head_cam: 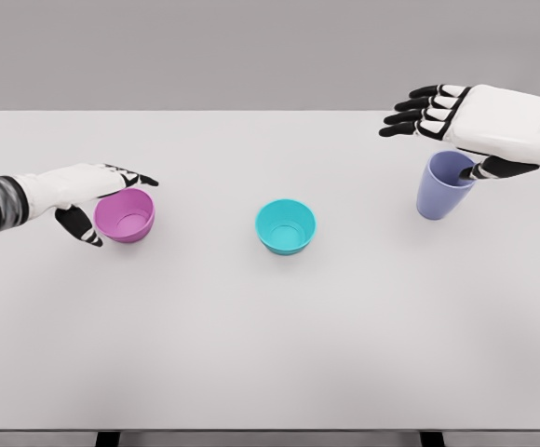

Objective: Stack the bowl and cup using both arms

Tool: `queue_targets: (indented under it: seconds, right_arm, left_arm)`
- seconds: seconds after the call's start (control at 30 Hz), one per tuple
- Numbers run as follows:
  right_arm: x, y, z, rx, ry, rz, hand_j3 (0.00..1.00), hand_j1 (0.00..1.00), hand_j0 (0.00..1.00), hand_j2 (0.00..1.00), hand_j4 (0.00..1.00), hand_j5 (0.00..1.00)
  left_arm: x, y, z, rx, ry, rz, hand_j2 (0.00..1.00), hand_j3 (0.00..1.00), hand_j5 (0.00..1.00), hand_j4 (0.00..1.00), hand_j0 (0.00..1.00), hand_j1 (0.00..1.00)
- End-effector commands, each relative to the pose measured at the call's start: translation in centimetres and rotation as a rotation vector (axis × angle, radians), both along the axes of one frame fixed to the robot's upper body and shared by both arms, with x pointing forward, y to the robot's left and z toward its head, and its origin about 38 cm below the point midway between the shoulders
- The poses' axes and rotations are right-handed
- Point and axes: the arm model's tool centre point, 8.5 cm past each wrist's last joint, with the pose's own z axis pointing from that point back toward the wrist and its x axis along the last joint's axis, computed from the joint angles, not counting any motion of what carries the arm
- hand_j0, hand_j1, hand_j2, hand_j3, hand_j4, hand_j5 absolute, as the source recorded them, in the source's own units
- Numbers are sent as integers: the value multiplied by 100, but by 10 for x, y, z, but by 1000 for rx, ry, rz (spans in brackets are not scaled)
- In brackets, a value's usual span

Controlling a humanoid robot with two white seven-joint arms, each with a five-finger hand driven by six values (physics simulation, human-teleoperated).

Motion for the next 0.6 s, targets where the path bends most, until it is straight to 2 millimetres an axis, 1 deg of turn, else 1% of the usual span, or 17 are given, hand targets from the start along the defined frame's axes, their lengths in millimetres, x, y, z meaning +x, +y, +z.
queue_targets:
  seconds: [0.0,0.23,0.4,0.57]
  right_arm:
    - [0,-2,1,2,1,-4,100,100,100,100,100,100]
    - [0,-2,1,1,1,-6,100,100,100,100,100,100]
    - [-2,-4,-3,-4,15,-11,100,100,100,100,100,100]
    - [-2,-7,-3,-15,16,-17,100,100,100,100,100,100]
  left_arm:
    - [1,-1,-2,1,2,1,100,100,100,100,100,100]
    - [7,-2,-9,-2,6,13,100,100,100,100,100,100]
    - [11,-2,-15,2,9,24,100,100,100,100,100,100]
    - [12,-5,-16,0,7,21,100,100,100,100,100,100]
